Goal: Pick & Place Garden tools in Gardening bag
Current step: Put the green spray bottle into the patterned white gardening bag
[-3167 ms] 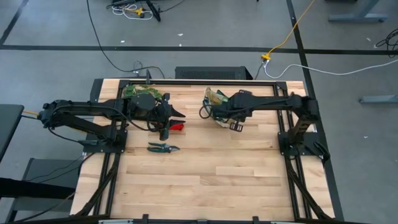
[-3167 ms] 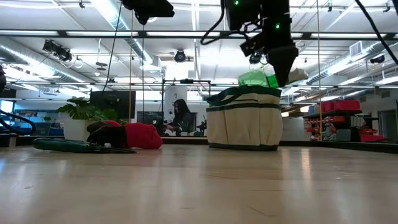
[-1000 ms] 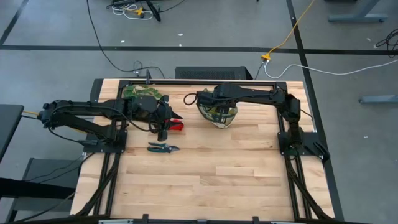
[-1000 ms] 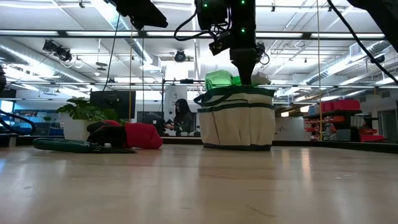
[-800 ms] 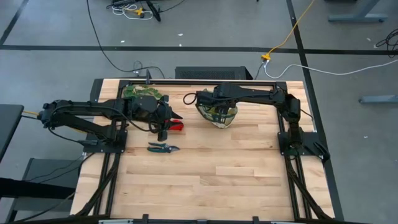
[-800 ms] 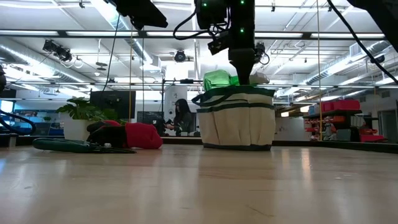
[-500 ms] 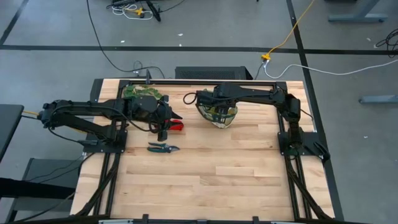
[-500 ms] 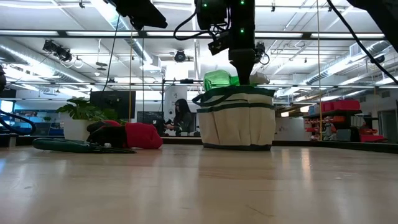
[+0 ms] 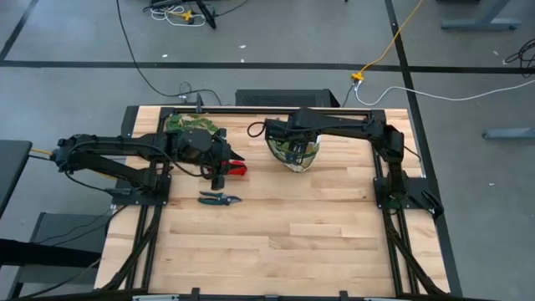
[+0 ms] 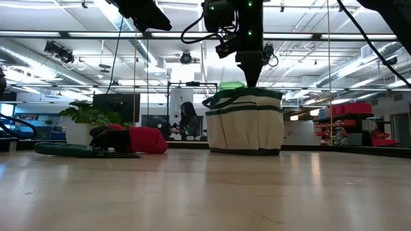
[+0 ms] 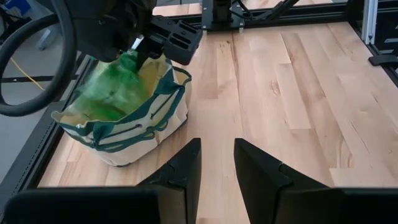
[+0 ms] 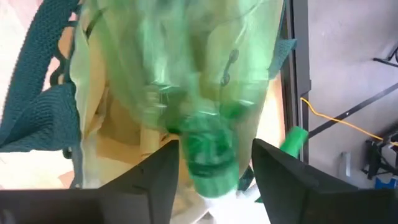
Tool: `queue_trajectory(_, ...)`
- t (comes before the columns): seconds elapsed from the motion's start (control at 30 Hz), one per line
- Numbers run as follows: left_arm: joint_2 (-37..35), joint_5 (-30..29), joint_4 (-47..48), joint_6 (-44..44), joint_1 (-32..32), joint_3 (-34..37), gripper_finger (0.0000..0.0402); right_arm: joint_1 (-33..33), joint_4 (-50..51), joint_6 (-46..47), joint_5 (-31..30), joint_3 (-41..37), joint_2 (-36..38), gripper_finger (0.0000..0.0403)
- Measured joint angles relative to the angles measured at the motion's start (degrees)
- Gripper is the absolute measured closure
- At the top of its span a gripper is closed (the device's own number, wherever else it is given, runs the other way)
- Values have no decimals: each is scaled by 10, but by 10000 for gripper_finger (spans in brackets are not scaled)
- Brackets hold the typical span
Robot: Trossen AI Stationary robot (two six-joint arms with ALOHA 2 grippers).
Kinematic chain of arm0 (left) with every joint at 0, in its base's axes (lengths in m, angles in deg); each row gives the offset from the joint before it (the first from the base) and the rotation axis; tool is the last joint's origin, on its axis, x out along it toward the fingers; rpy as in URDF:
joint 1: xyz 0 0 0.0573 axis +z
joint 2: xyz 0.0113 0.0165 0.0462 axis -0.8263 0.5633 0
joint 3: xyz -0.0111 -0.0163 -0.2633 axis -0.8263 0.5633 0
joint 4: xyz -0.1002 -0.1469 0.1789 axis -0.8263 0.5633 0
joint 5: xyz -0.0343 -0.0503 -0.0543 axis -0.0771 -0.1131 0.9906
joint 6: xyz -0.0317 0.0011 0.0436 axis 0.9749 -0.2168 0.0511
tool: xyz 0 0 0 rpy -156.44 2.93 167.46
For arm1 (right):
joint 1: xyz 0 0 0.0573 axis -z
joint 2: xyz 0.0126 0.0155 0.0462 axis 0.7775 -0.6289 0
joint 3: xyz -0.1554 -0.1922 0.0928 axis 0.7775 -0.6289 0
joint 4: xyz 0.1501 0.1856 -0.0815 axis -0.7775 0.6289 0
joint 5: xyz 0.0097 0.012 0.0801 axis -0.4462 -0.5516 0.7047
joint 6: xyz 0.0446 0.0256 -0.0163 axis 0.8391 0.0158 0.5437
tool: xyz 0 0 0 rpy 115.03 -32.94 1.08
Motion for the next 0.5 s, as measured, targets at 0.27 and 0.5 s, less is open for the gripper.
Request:
queue_trajectory(0.27,0,0,3,0,0,0,298,0,-3,7,0,0,0,179)
queue_trajectory(0.5,0,0,16,0,0,0,298,3,12,16,-44,0,0,187)
